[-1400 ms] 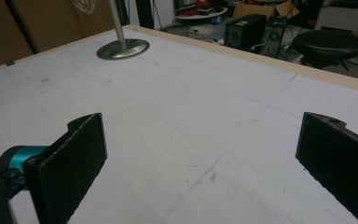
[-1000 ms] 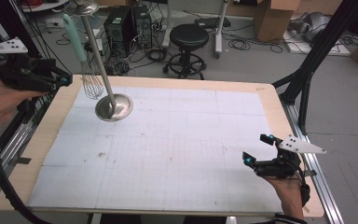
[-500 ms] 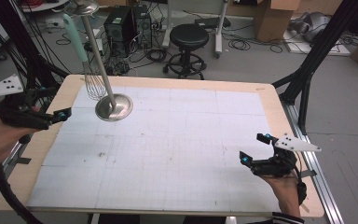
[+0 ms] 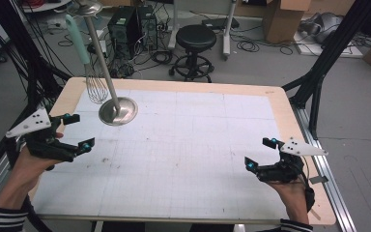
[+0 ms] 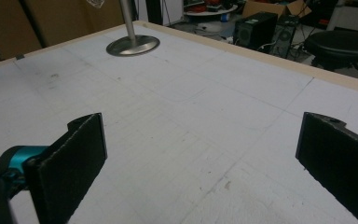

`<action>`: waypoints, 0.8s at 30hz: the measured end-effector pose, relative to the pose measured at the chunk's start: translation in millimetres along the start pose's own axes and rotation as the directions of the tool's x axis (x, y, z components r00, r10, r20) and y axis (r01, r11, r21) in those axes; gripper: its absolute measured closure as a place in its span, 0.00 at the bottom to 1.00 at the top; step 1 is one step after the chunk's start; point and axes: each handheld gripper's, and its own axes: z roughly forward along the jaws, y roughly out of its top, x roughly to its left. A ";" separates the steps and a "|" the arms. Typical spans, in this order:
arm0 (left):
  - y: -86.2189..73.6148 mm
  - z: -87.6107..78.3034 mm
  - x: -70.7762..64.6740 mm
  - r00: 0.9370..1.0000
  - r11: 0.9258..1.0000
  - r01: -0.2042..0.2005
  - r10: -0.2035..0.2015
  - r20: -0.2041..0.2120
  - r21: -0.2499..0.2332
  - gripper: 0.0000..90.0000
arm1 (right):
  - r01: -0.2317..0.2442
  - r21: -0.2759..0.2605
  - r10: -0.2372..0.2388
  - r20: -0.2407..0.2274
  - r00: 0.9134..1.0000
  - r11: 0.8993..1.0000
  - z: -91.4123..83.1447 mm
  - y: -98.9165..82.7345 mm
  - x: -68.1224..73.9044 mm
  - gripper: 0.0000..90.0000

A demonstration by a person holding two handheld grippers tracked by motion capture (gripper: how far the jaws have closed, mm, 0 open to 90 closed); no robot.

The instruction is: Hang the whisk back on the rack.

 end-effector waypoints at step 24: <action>-46.0 7.9 -6.5 0.998 0.998 0.013 -0.017 0.067 0.055 0.02 | 0.012 0.029 -0.012 -0.009 1.000 0.999 2.6 -6.1 4.7 0.01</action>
